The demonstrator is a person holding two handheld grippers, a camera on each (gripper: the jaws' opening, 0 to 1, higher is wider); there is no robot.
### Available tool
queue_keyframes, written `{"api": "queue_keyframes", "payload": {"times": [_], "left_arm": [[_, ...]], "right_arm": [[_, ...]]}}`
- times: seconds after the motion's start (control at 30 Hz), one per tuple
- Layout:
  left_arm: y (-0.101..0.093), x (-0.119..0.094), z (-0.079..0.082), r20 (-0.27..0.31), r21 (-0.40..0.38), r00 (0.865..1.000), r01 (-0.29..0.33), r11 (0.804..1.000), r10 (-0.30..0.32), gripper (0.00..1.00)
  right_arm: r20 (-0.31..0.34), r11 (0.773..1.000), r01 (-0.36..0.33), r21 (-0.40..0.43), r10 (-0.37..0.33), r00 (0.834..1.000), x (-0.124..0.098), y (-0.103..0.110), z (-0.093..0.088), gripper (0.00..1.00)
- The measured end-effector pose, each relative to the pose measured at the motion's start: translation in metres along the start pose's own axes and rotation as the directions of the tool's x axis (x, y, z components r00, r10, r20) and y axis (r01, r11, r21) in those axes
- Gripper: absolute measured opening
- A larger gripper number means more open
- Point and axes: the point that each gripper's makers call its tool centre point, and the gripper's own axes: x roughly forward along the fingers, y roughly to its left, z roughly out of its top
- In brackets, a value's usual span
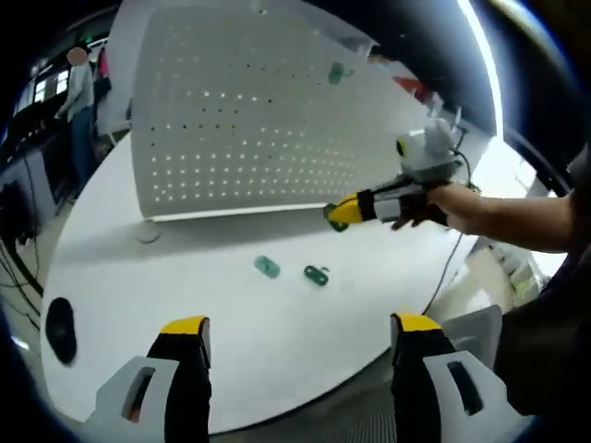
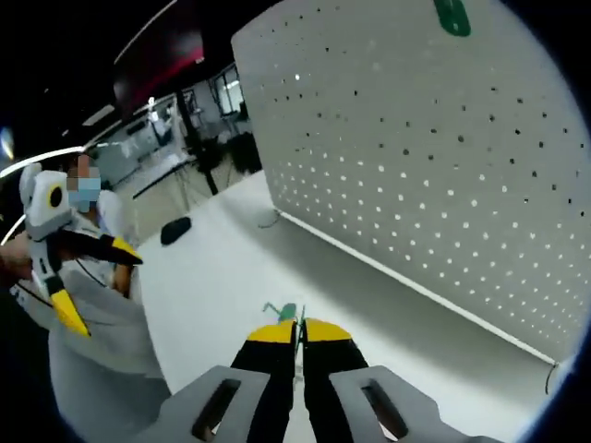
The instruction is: Insert the hook assembly into the mounting plate slot until the hook locks in place.
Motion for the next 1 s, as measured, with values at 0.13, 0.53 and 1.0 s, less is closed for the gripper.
{"api": "queue_keyframes", "payload": {"times": [0.13, 0.53, 1.0], "left_arm": [[-0.004, 0.004, 0.005, 0.0, 0.006, 1.0, 0.003, 1.0, -0.003, 0.83], [-0.013, 0.016, 0.03, 0.052, -0.054, 0.998, 0.024, 0.998, -0.021, 0.8], [-0.019, 0.022, 0.039, 0.07, -0.022, 0.997, 0.018, 1.0, -0.016, 0.72]], "right_arm": [[0.077, 0.998, -0.038, 0.04, 0.035, 0.996, -0.008, 0.023, 0.016, 0.0], [0.225, 0.971, -0.138, 0.197, 0.093, 0.97, -0.027, 0.083, 0.04, 0.0], [0.255, 0.959, -0.191, 0.211, 0.135, 0.958, -0.021, 0.119, 0.043, 0.0]]}}
